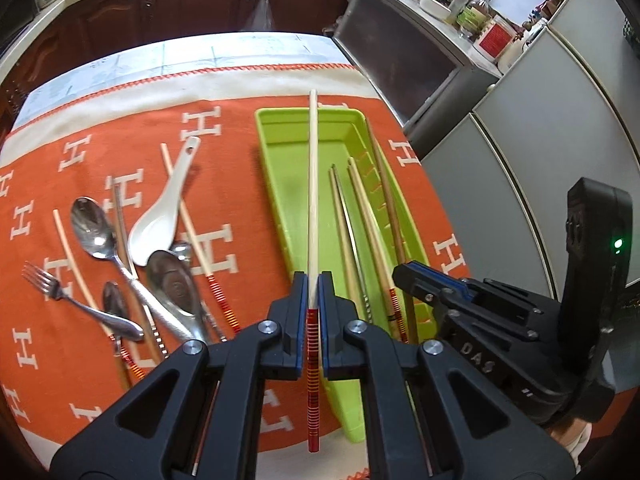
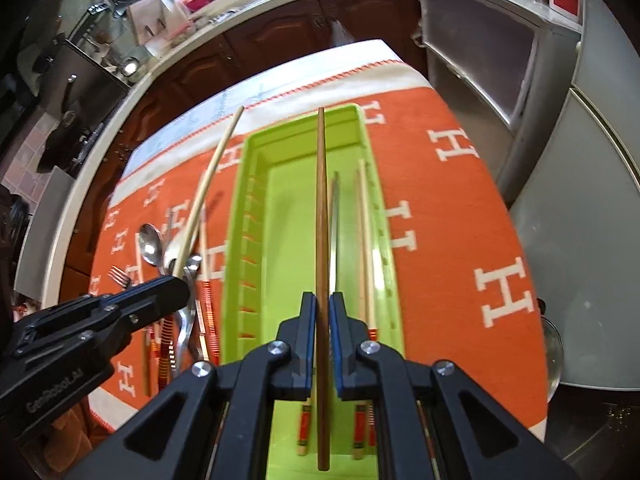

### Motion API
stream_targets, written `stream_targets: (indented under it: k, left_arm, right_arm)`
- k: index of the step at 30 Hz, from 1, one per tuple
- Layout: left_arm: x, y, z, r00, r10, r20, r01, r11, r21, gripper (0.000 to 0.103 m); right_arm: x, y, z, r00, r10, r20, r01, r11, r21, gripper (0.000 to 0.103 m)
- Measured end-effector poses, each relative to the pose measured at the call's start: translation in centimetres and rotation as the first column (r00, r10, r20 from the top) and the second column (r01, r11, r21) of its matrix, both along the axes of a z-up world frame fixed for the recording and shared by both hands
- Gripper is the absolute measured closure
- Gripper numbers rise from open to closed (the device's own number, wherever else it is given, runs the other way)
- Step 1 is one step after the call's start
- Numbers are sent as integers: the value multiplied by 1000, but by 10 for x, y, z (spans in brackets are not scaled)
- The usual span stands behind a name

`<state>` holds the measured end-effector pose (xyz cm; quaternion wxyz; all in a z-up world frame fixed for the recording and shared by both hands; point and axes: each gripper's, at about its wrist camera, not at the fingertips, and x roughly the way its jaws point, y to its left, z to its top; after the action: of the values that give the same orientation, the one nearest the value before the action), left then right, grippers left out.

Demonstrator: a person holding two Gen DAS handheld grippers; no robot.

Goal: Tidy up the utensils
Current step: 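Carry both chopsticks over the green tray and open both tools to release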

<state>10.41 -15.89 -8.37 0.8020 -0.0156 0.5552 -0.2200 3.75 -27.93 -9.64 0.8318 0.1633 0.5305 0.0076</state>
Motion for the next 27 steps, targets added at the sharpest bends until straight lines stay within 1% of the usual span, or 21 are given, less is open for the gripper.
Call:
stream_targets:
  k: [2,4,8,16,21,27]
  left_arm:
    - [1,-8,-3,1000,-5,-10,5,1000,4,100]
    - [2,-13,-6,1000,-10,-14,10,1000,10,100]
    - [5,-23,-14,999,-15,-32,15,1000,14,100]
    - [3,-31,-21,998,-36,-54,39,998,40,100]
    - [-5,-22,-15,997,-50,-51,52,998,45,99]
    - [-15,3,-6,999,-31,-27,32,998,62,99]
  right_arm:
    - [0,-4,-3,1000,-11,-7,11,1000,2,96]
    - [-1,-7,-6,1000,-18,-11,18,1000,23,96]
    - [-4,-10,-3,1000,-25,2,25,999,35,96]
    - [-12,-21,6,997,-67,28,67,997,25,96]
    - [-17,-23,8,997,-72,28,71,997,28,96]
    - [-21,-16,7,998,-61,23,60,998,30,96]
